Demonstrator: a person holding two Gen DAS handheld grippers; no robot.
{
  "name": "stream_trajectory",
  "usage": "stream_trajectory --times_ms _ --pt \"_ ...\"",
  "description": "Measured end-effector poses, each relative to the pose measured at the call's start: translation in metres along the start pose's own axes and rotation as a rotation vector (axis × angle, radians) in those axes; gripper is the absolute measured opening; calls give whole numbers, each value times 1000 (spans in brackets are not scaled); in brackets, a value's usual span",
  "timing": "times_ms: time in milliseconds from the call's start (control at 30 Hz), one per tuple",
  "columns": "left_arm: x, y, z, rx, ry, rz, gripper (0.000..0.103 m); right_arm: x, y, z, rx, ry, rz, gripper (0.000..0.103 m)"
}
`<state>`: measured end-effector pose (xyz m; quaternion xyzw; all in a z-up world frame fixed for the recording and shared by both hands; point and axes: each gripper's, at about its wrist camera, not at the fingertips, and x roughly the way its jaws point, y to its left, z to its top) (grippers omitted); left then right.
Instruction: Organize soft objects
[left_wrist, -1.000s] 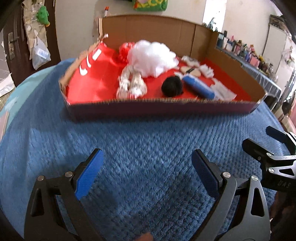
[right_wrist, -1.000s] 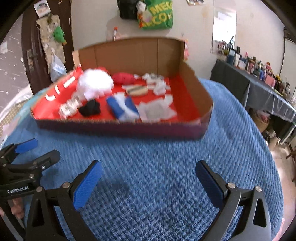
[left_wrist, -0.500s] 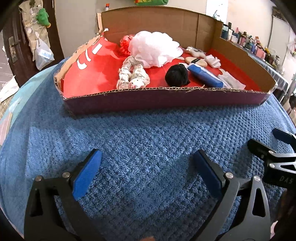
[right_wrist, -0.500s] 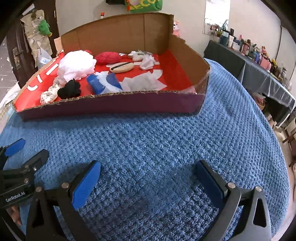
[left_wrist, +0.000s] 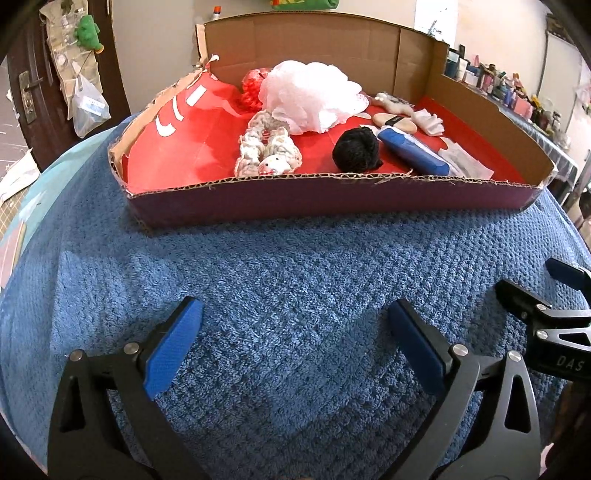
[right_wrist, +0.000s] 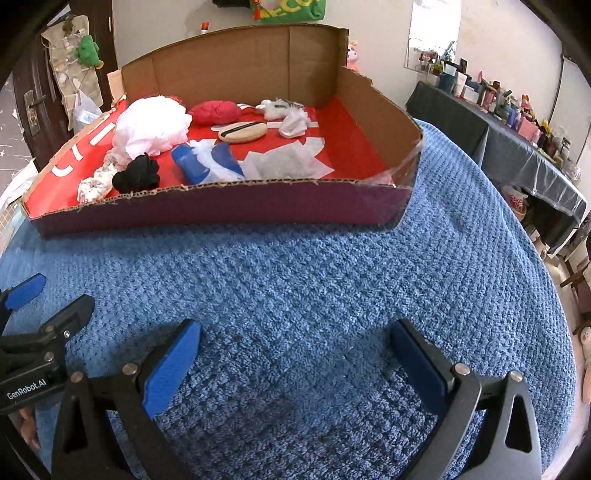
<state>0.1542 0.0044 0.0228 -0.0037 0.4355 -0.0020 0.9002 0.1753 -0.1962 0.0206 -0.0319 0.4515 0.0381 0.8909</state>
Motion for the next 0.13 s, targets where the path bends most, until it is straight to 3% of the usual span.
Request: stream_trajectory --times_ms 133 --pt "0 0 0 0 0 0 103 0 0 0 0 0 0 103"
